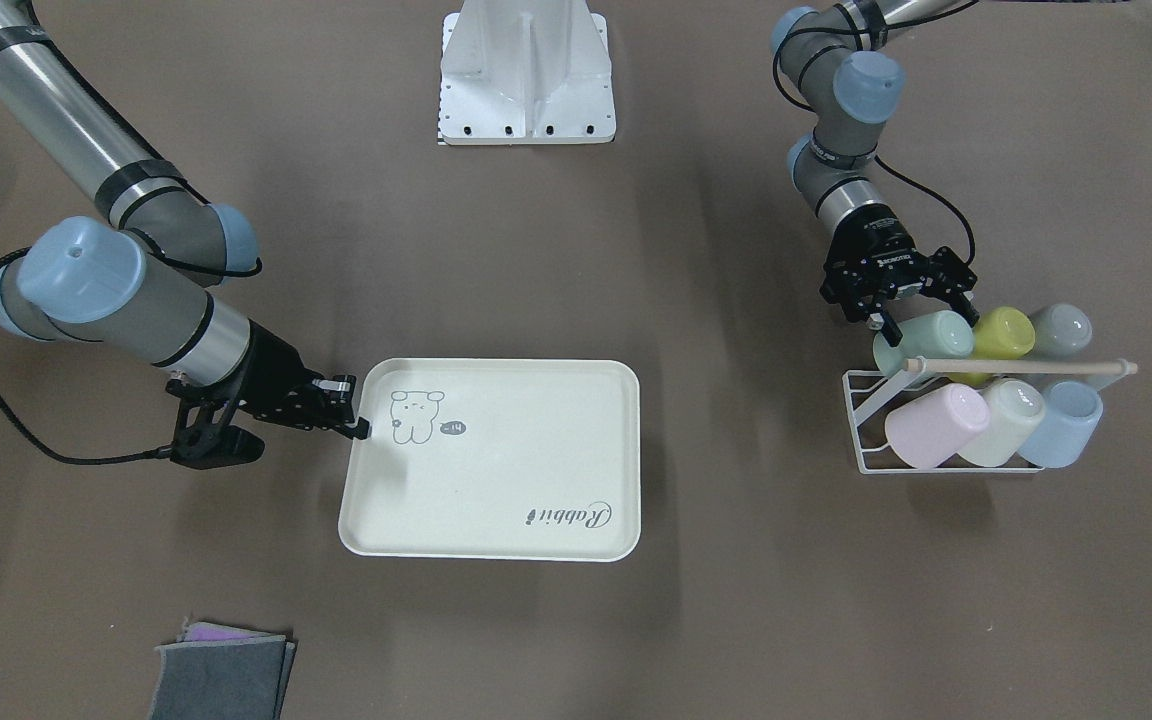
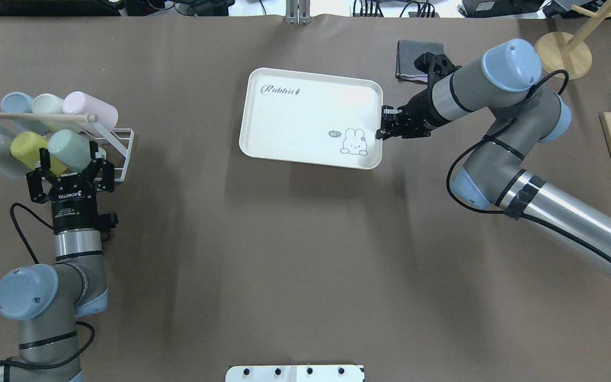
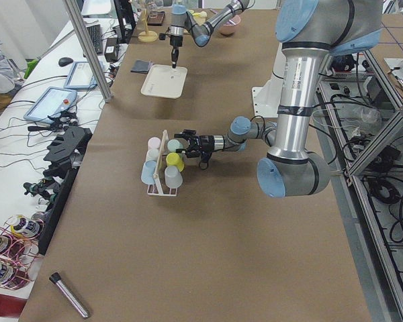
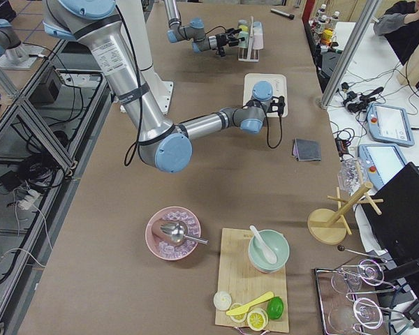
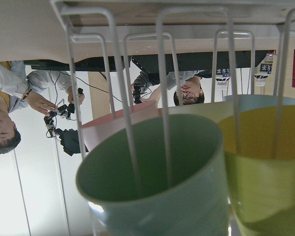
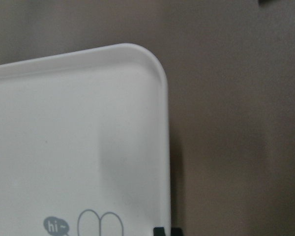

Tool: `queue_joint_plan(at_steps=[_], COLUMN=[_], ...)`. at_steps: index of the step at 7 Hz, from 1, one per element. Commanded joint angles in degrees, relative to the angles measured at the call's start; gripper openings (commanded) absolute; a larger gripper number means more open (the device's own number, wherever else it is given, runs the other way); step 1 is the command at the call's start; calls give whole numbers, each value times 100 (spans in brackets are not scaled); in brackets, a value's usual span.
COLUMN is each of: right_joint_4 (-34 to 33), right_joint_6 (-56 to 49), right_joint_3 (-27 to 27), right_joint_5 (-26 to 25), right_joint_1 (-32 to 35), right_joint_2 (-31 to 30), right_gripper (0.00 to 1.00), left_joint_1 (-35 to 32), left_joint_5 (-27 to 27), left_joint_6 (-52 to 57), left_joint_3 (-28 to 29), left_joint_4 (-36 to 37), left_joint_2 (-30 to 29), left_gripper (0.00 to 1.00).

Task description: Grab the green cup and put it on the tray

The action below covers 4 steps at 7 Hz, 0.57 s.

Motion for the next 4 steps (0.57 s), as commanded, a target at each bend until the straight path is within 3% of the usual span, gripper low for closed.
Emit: queue_joint_plan(at_steps=[1,4], right_joint_4=[24,50], right_joint_6=[142,90], right_joint_3=[-121,-280], right_joint_5=[-273,-353], right_joint_1=[-309,-441], right_joint_2=[53,159], right_gripper=[0,0], left_joint_1=[-2,-46], left_joint_5=[9,1], left_joint_6=[-157,-193], left_joint_3=[131,149], left_joint_4=[-1,-1], left_joint_2=[-34,-130], left_gripper=[98,97])
